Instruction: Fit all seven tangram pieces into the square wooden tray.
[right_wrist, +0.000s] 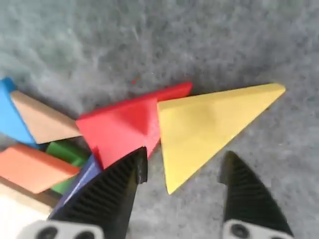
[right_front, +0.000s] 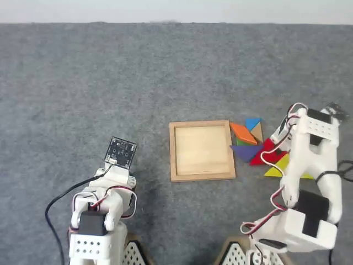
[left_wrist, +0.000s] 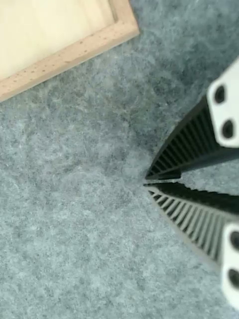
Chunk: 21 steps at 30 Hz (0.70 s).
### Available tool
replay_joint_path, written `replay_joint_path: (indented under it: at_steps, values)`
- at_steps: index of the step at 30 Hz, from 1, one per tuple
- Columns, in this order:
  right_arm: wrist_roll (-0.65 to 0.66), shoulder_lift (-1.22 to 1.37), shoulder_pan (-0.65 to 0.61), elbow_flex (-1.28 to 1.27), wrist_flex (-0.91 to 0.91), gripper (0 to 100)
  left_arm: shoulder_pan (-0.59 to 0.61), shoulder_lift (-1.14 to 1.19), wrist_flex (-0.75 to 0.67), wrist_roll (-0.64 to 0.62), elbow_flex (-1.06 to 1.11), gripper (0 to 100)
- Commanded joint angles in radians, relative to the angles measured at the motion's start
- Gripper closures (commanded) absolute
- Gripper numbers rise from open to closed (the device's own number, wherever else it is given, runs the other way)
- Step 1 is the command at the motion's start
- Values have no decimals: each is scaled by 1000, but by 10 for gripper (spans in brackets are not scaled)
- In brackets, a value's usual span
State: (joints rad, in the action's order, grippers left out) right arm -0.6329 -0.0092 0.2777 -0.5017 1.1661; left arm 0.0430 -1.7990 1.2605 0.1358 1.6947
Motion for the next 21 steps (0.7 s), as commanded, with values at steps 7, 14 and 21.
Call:
replay_joint_path:
  at_steps: [7, 14, 21]
  values:
    - [-89, -8, 5, -8, -67, 640, 5, -25, 5, -8, -12, 987]
    - [-100, 44, 38, -23, -165, 656, 5, -25, 5, -8, -12, 987]
    - [-199, 130, 77, -21, -266, 653, 5, -25, 5, -8, -12, 987]
